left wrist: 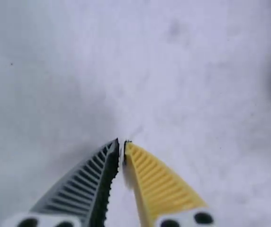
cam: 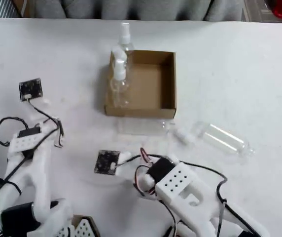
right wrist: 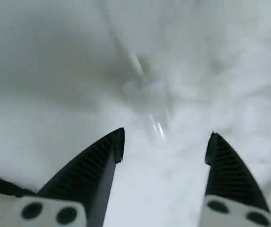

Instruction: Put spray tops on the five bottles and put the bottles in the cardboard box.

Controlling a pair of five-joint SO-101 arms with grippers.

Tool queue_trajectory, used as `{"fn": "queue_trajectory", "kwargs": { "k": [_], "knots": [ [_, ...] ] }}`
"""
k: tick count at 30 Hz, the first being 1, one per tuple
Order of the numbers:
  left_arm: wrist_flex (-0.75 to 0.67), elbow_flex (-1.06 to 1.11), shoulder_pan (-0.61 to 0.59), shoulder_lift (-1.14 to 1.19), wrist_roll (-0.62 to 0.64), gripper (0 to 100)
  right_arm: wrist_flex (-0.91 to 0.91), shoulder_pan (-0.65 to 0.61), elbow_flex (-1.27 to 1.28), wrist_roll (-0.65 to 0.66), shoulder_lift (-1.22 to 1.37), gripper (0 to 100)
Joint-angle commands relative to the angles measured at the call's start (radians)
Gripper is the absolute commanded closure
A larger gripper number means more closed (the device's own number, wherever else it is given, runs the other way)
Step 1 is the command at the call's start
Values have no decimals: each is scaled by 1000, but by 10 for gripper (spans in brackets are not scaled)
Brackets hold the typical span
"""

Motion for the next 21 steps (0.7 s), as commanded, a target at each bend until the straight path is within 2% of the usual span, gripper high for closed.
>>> {"fn": "queue_trajectory", "kwargs": {
  "k": [1, 7, 12, 14, 18, 21],
  "knots": [
    [-26, -44, 12, -2, -6, 978, -82, -21, 17, 66, -10, 745],
    [-26, -44, 10, -2, -8, 978, -211, -74, 38, 72, 105, 771],
    [-26, -44, 10, -2, -8, 978, -315, -73, 38, 72, 197, 776],
    [-26, -44, 10, -2, -8, 978, -323, -73, 21, 69, 209, 820],
    [-26, -44, 8, -2, -8, 978, -328, -38, -11, 72, 189, 983],
    [-26, -44, 7, -2, -6, 978, -320, 1, -23, 72, 170, 974]
  ]
}}
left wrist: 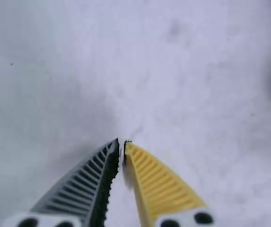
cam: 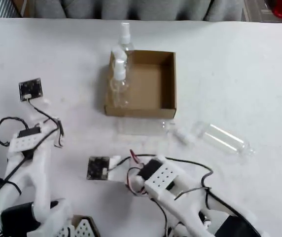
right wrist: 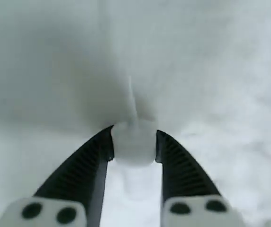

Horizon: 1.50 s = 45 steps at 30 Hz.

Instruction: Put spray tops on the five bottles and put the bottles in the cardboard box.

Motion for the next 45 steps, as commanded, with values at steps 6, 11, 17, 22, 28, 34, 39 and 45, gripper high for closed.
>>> {"fn": "queue_trajectory", "kwargs": {
  "k": [6, 11, 17, 22, 28, 34, 39, 45],
  "knots": [
    [-26, -58, -36, -5, -3, 978, 62, 38, -184, 173, -65, 982],
    [-18, -92, -137, -4, -2, 978, 84, -16, -350, 315, 30, 982],
    [-18, -123, -249, -2, -2, 978, 84, -61, -623, 296, 364, 977],
    [-21, -123, -255, -2, -2, 978, 105, -61, -838, 169, 588, 922],
    [-18, -123, -255, -2, -2, 978, 206, -59, -918, 132, 628, 736],
    [-18, -121, -255, -2, -3, 978, 243, 19, -914, 51, 475, 889],
    [-18, -117, -249, -2, -3, 978, 364, 104, -914, -12, 315, 971],
    [2, -115, -228, -10, -11, 977, 518, 285, -913, -203, 166, 984]
  ]
}}
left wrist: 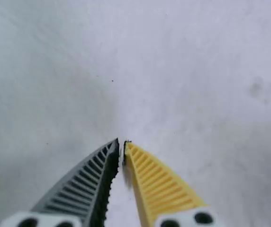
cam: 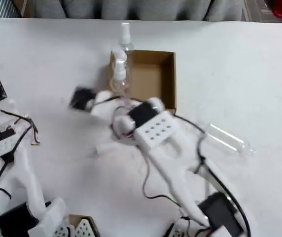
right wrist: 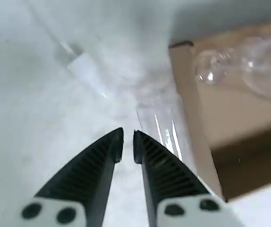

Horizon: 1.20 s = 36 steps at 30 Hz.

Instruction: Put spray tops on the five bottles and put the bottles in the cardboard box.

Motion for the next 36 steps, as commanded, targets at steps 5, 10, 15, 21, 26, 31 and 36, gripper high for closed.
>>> {"fn": "queue_trajectory", "kwargs": {
  "k": [5, 10, 15, 21, 26, 31, 36],
  "knots": [
    [63, -61, 56, -33, -115, 979, 211, 211, -44, -195, -165, 984],
    [166, -60, 150, -111, -212, 979, 239, 427, 74, -203, -245, 984],
    [258, -60, 277, -173, -347, 978, 93, 628, 342, -201, -340, 984],
    [322, -60, 446, -252, -551, 976, -45, 776, 618, -190, -466, 984],
    [407, -60, 553, -351, -681, 976, -65, 868, 755, -91, -564, 984],
    [480, -58, 662, -438, -736, 976, -229, 877, 939, -51, -615, 984],
    [499, -9, 746, -443, -838, 940, -372, 878, 1059, -51, -627, 984]
  ]
}}
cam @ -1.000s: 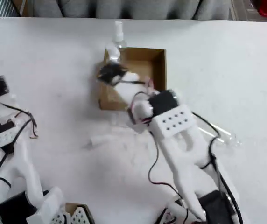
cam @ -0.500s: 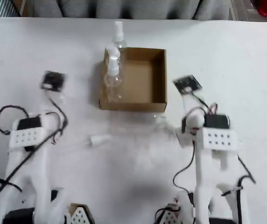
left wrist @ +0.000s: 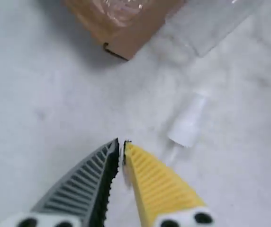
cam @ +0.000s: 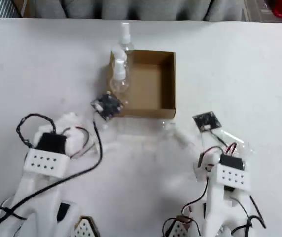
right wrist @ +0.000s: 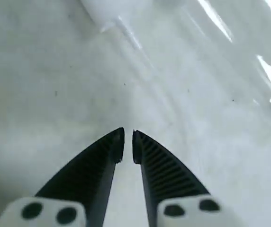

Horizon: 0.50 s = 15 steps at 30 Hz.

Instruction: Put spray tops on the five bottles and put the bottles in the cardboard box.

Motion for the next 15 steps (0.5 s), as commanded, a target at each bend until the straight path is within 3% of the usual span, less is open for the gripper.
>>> {"fn": "queue_trajectory", "kwargs": {
  "k": [1, 5, 15],
  "knots": [
    [28, 0, 71, -21, -92, 919, -70, 15, 23, 11, -28, 984],
    [29, 9, 90, 27, -100, 860, -73, 13, 25, 11, -28, 984],
    [-28, -104, 143, 377, -101, 859, -76, 12, 28, 12, -24, 984]
  ]
}}
